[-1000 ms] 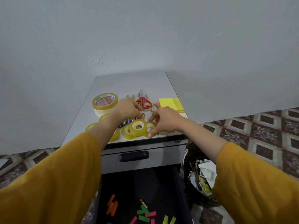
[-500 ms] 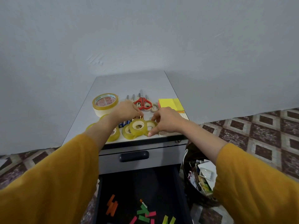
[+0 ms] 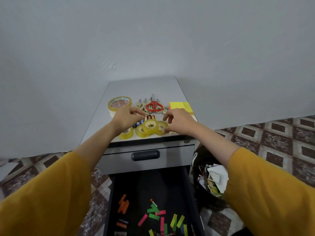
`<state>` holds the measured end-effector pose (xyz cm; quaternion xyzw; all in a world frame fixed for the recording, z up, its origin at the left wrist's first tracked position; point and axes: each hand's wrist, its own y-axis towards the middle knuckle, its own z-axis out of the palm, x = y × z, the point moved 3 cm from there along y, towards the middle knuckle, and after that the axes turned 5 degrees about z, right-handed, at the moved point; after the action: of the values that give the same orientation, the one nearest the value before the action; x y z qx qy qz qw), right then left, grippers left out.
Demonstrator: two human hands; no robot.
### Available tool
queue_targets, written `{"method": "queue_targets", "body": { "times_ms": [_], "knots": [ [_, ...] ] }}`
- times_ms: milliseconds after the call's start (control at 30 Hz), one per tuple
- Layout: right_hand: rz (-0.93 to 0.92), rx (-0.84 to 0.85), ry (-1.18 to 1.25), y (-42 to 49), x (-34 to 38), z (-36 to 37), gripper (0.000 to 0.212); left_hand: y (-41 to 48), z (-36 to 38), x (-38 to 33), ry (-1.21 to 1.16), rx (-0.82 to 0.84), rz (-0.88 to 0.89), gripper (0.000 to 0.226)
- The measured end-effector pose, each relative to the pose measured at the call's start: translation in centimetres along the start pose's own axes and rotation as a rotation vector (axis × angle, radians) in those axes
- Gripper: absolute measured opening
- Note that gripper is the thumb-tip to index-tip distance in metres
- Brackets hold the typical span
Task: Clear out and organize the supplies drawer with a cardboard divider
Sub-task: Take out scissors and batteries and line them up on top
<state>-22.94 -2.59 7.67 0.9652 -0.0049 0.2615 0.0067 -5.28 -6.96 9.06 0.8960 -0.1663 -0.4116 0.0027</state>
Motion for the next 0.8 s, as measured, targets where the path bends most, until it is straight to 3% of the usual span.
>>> {"method": "queue_targets", "body": {
  "times_ms": [100,367,567,800],
  "knots": [
    [-0.029,-0.071,0.093,-2.3,0.5,0.1,0.005,-3.2,-0.5,-0.1,-0.071,-0.023,-0.006,0.012],
    [0.002,0.014,0.231,-9.7,0.4,3.5,0.025,-13.0,1.1,1.5,-0.175,0.092,-0.044,0.007],
    [0.074,0.118,0.246,-13.5,-1.5,8.0,0.011,-18.0,3.8,4.7,-0.196,0.163,-0.168,0.015],
    [0.173,0.21,0.255,-14.3,-5.2,14.3,0.014,-19.9,7.2,10.6,-0.142,0.251,-0.312,0.014]
  ]
}}
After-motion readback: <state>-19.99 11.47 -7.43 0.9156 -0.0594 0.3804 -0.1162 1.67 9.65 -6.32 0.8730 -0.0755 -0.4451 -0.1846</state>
